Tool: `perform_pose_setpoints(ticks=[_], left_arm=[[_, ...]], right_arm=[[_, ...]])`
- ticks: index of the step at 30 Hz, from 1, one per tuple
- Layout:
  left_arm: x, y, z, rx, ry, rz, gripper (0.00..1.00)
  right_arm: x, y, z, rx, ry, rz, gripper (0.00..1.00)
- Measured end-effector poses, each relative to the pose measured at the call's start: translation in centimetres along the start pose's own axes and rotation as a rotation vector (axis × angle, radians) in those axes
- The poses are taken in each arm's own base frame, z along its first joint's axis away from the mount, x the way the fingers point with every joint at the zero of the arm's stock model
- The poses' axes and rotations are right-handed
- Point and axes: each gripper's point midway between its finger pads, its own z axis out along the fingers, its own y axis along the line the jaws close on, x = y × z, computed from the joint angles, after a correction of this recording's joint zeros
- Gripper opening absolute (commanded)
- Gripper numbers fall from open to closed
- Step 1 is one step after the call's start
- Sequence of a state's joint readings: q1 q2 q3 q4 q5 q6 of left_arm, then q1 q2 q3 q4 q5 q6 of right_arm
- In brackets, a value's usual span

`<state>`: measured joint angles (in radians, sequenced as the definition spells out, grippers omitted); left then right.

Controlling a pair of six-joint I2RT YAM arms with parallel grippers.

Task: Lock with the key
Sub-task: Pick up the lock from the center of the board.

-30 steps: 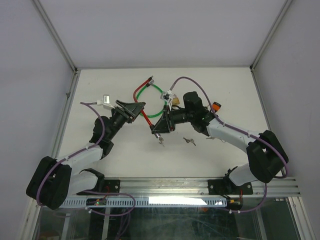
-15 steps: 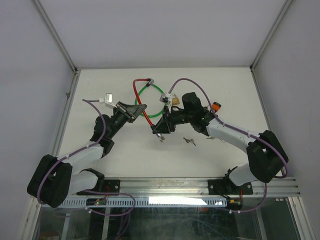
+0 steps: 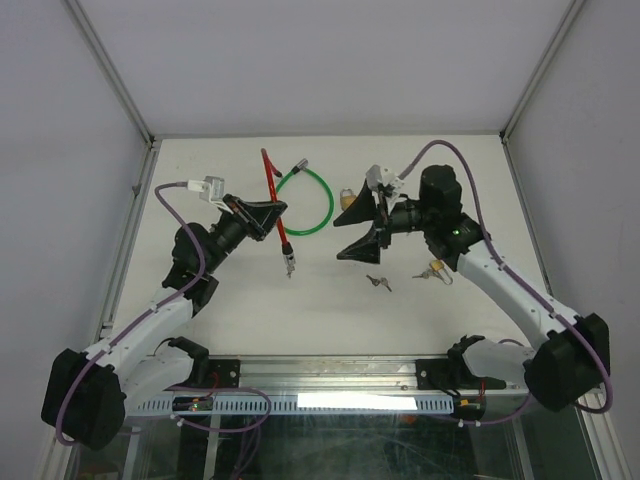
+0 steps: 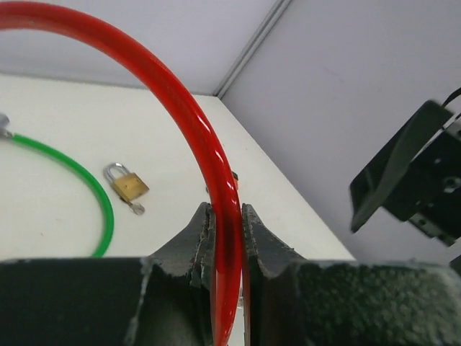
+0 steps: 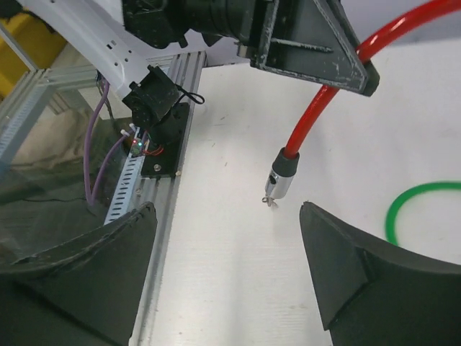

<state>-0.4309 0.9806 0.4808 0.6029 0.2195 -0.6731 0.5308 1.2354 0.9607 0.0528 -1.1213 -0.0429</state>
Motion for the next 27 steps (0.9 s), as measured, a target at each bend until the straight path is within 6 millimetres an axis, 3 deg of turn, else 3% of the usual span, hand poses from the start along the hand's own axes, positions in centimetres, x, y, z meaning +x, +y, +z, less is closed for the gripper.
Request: perform_pose_setpoints(ticks=[5, 9, 14, 21, 27], left_arm=[[-1.8, -2.7, -0.3, 0.096, 0.0, 0.184, 0.0], [-3.3, -4.8, -0.4, 0.171, -0.011, 0.28, 0.0], [-3.3, -6.3, -0.9, 0.239, 0.009, 0.332, 0.0], [-2.4, -8.5, -1.9, 0.328, 0.045, 0.396, 0.0], [-0.8, -11.2, -2.4, 0.412, 0.085, 0.481, 0.0]], right_arm=[[-2.9, 2.9, -2.4, -0.04, -0.054, -0.229, 0.94], [-2.7, 3.7, -3.0, -0.055, -0.061, -0.302, 0.99], [-0.8, 3.2, -3.1, -0.055, -0.045, -0.306, 0.99], [-0.1, 2.8, -4.0, -0.045, -0.022, -0.347, 0.99], [-2.4, 0.5, -6.6, 0.135, 0.001, -0.399, 1.0]])
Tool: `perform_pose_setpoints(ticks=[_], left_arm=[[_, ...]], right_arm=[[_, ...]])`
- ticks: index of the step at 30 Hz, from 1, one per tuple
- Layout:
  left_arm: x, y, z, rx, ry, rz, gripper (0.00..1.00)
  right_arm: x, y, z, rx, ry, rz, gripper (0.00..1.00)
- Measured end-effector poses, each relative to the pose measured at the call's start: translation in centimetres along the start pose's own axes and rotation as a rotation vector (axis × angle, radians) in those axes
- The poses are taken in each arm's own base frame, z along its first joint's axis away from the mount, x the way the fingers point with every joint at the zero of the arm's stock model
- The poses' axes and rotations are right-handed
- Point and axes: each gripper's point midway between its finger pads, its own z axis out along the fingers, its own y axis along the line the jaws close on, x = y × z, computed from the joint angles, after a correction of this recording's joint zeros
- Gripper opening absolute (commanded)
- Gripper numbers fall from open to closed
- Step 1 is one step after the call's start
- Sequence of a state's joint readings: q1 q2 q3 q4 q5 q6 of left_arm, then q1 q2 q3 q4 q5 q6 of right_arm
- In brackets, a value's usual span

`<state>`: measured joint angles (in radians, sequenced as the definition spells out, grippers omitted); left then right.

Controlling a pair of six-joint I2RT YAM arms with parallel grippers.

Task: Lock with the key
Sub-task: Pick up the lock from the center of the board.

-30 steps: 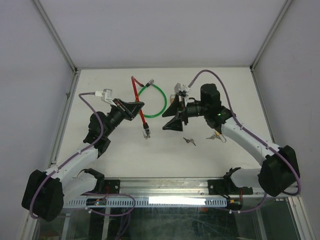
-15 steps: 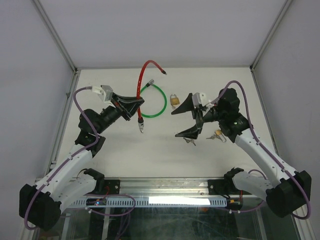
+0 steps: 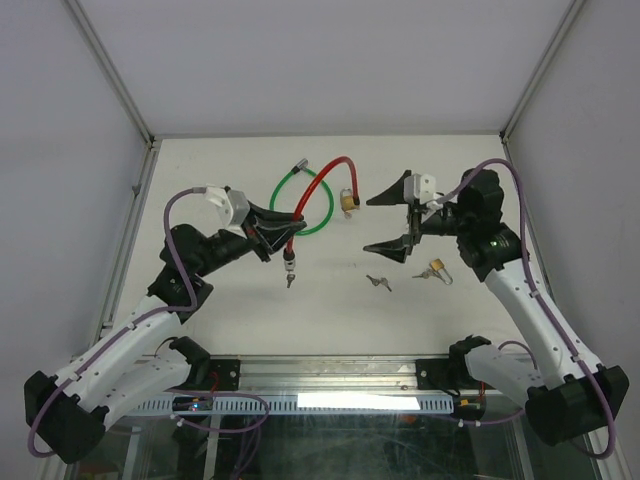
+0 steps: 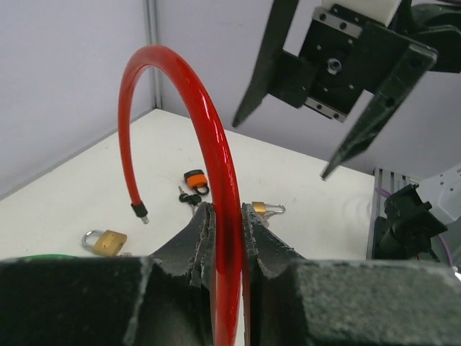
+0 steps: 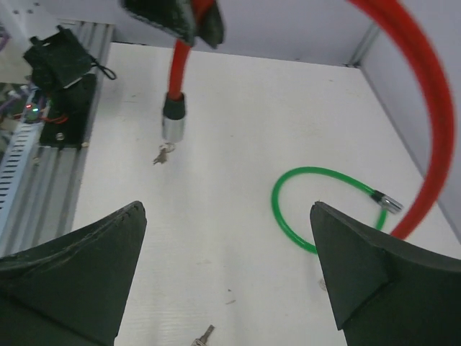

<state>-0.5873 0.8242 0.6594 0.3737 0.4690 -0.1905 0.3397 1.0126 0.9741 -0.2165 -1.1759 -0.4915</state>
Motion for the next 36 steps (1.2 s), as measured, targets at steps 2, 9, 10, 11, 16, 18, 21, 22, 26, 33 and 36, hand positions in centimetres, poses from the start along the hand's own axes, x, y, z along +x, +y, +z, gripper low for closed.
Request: perform_pose_setpoints(ticks=[2, 9, 10, 11, 16, 18, 21, 22, 26, 33, 36], left_arm=[[0.4, -0.6, 0.2, 0.016, 0.015, 0.023, 0.0], [1.1, -1.9, 0.1, 0.052, 0.046, 0.094, 0.0], [1.0, -2.2, 0.0, 0.06, 0.043, 0.105, 0.0], [0.9, -2.3, 0.0, 0.062, 0.04, 0.113, 0.0], [0.0, -2.9, -0.4, 0.066, 0.018, 0.151, 0.0], [-0.1, -3.0, -0.5, 0.068, 0.014, 0.161, 0.0], [0.0, -3.2, -0.5, 0.075, 0.018, 0.164, 0.0], [0.1, -3.2, -0.5, 0.077, 0.021, 0.163, 0.0], [0.3, -3.8, -0.5, 0.095, 0.026, 0.159, 0.0], [-0.3, -4.6, -0.7, 0.116, 0.008, 0.176, 0.0], [-0.6, -4.7, -0.9, 0.116, -0.001, 0.183, 0.0]], right_arm=[[-0.1, -1.6, -0.6, 0.095, 0.014, 0.003, 0.99], [4.3, -6.4, -0.8, 0.323, 0.039, 0.15, 1.0], [5.1, -6.9, -0.8, 0.35, 0.05, 0.174, 1.0], [5.9, -7.4, -0.9, 0.379, 0.062, 0.195, 1.0], [6.3, -9.0, -1.8, 0.479, 0.068, 0.188, 0.99], [5.9, -9.2, -2.2, 0.492, 0.061, 0.17, 0.98], [5.3, -9.3, -2.6, 0.502, 0.051, 0.141, 0.97], [5.2, -9.4, -2.6, 0.505, 0.051, 0.137, 0.97], [5.3, -9.6, -2.9, 0.512, 0.054, 0.131, 0.97], [6.5, -10.2, -2.9, 0.52, 0.073, 0.157, 0.97], [6.8, -10.4, -3.2, 0.527, 0.078, 0.162, 0.97]])
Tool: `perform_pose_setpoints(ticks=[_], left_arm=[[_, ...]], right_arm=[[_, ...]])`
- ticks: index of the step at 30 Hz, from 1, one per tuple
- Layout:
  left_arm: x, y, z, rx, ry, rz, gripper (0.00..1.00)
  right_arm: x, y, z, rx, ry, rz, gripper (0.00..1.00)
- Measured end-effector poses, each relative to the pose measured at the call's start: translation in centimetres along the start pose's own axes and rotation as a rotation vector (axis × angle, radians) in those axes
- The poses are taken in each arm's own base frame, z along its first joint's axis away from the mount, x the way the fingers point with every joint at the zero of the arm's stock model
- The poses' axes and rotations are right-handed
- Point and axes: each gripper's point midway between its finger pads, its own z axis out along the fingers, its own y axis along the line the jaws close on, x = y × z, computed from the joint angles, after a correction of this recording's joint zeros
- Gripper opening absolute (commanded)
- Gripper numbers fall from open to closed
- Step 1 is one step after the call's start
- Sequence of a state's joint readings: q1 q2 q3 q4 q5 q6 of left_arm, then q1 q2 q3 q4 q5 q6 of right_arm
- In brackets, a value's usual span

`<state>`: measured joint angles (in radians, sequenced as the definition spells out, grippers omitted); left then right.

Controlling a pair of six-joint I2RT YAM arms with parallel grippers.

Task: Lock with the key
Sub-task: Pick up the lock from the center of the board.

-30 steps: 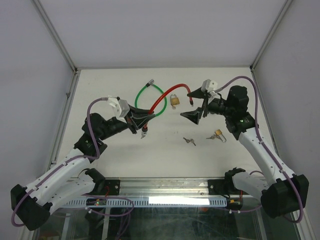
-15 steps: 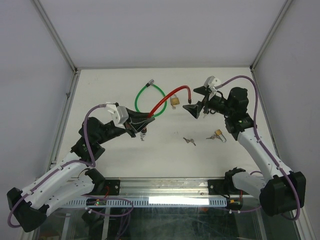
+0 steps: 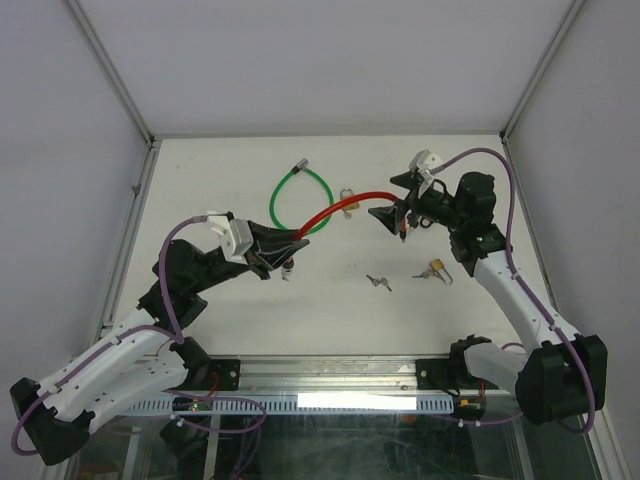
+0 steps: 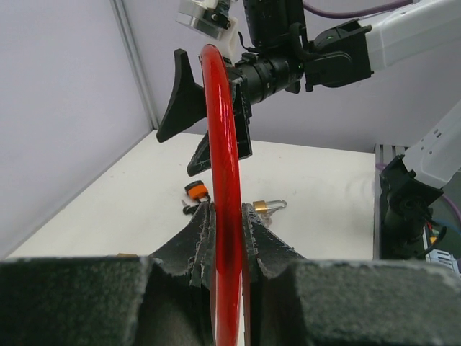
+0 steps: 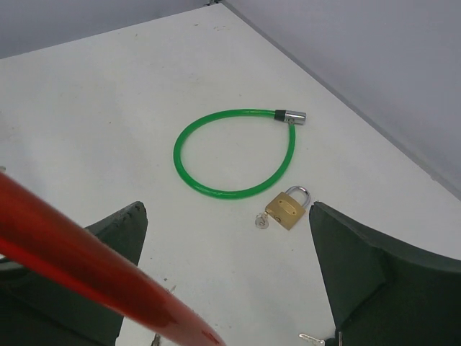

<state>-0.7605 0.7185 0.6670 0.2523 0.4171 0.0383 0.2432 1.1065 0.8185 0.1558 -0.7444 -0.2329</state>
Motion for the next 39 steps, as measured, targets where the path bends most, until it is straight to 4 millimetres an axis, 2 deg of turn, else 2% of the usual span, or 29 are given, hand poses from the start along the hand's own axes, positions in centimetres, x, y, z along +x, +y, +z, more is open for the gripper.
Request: perform_pose_setpoints(ticks=[2, 4, 5, 6, 10, 14, 22, 27, 32, 35, 39], left_arm=[[-0.2, 0.2, -0.1, -0.011, -0.007, 0.005, 0.0], [-0.5, 0.5, -0.2, -0.032, -0.013, 0.009, 0.0], [-0.6, 0.7, -0.3, -0.048, -0.017, 0.01, 0.0], [-0.7, 0.8, -0.3, -0.056, -0.019, 0.01, 0.0], [-0.5, 1.9, -0.3, -0.122, -0.016, 0.007, 0.0], [-0.2, 3.2, -0.3, -0.191, -0.027, 0.005, 0.0], [3.4, 6.6, -0.2, -0.393, -0.018, -0.035, 0.0], [5.0, 8.0, 0.7, -0.474, -0.031, -0.088, 0.0], [6.2, 9.1, 1.7, -0.524, -0.058, -0.126, 0.33], [7.1, 9.4, 1.5, -0.549, -0.065, -0.137, 0.42], [7.7, 9.1, 0.5, -0.552, -0.067, -0.127, 0.45]], right_arm=[[0.0, -0.2, -0.1, 0.007, 0.0, -0.001, 0.97], [0.0, -0.4, -0.2, 0.012, 0.001, 0.0, 0.2], [0.0, -0.5, -0.2, 0.012, 0.0, -0.004, 0.1], [0.0, -0.3, -0.2, 0.004, -0.002, 0.0, 0.06], [0.0, 0.9, -0.3, -0.063, -0.002, 0.012, 0.0], [-0.2, 1.6, -0.4, -0.1, -0.002, 0.021, 0.0], [-1.1, 2.2, -1.2, -0.128, -0.018, 0.097, 0.0], [-1.9, 2.7, -1.2, -0.143, -0.038, 0.208, 0.0], [-2.2, 2.7, -1.0, -0.139, -0.045, 0.293, 0.0], [-2.2, 2.8, -1.0, -0.143, -0.045, 0.302, 0.0], [-2.8, 3.0, -1.4, -0.152, -0.044, 0.301, 0.0]])
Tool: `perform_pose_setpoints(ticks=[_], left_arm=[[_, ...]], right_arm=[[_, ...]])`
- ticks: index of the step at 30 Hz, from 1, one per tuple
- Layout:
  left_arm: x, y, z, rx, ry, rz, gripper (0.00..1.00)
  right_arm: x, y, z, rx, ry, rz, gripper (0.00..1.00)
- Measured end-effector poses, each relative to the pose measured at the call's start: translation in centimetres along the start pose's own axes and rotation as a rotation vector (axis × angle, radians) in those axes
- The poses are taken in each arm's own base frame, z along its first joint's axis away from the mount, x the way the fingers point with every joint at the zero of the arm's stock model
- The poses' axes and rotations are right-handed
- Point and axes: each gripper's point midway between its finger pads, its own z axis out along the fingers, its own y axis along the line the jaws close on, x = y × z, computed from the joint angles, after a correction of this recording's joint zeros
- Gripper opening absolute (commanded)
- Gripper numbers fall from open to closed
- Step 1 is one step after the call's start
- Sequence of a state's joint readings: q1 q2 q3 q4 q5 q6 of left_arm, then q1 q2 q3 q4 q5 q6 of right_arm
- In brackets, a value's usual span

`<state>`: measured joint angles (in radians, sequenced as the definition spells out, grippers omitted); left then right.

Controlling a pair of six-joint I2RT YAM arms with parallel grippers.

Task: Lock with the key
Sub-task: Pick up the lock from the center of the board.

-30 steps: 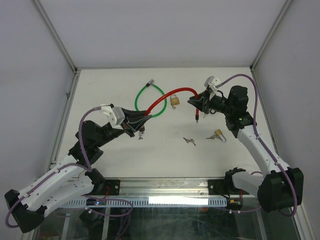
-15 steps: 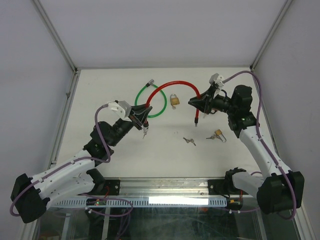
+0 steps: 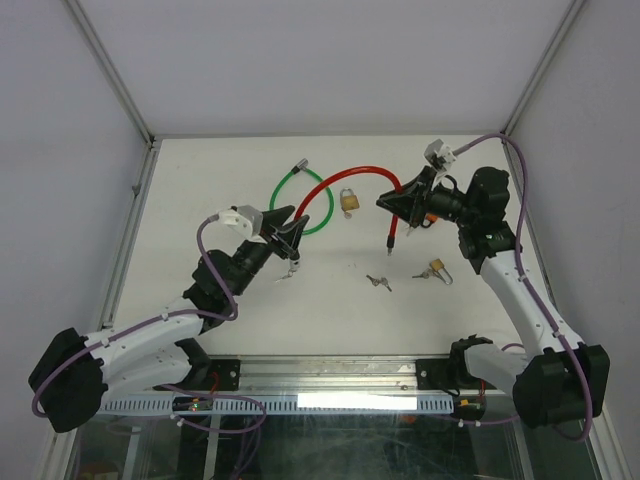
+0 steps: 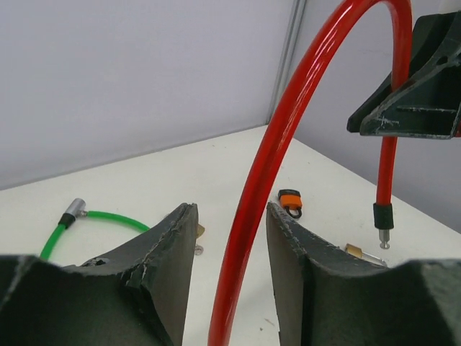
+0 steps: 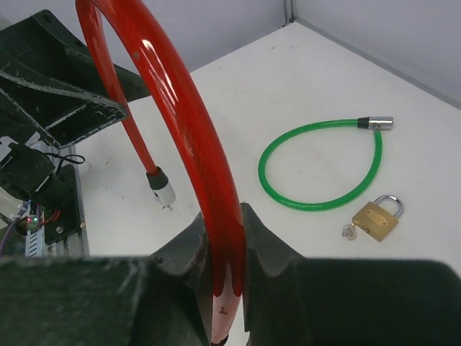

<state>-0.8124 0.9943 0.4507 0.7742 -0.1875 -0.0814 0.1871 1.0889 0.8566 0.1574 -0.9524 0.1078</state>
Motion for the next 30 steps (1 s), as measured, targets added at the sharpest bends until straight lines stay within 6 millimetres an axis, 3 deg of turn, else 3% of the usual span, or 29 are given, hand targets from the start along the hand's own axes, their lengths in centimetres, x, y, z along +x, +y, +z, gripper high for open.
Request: perform_pose_setpoints(ticks=[2, 6, 9, 14, 20, 25, 30], left_arm=[[-0.4, 0.0, -0.8, 0.009, -0.015, 0.012, 0.52], [-2.1, 0.0, -2.5, 0.023, -0.069, 0.023, 0.78], [-3.1, -0.2, -3.7, 0.044, -0.105, 0.029, 0.86], [-2.1, -1.3, -4.6, 0.121, -0.077, 0.037, 0.89], [0.6, -2.5, -4.8, 0.229, 0.024, 0.041, 0.89], [0.9, -2.6, -5.2, 0.309, 0.038, -0.001, 0.83], [1.0, -2.5, -5.6, 0.321, 0.035, -0.063, 0.71]], right_arm=[[-0.8, 0.3, -0.3, -0.003, -0.009, -0.019, 0.0], [-3.0, 1.2, -1.2, -0.018, -0.036, -0.081, 0.0], [-4.3, 1.9, -1.8, -0.034, -0.049, -0.127, 0.0], [-5.3, 2.5, -2.5, -0.058, -0.043, -0.16, 0.0], [-5.2, 2.9, -3.1, -0.082, -0.017, -0.155, 0.0], [-5.0, 2.7, -3.4, -0.085, -0.005, -0.142, 0.0], [-4.7, 2.2, -3.0, -0.092, -0.002, -0.084, 0.0]])
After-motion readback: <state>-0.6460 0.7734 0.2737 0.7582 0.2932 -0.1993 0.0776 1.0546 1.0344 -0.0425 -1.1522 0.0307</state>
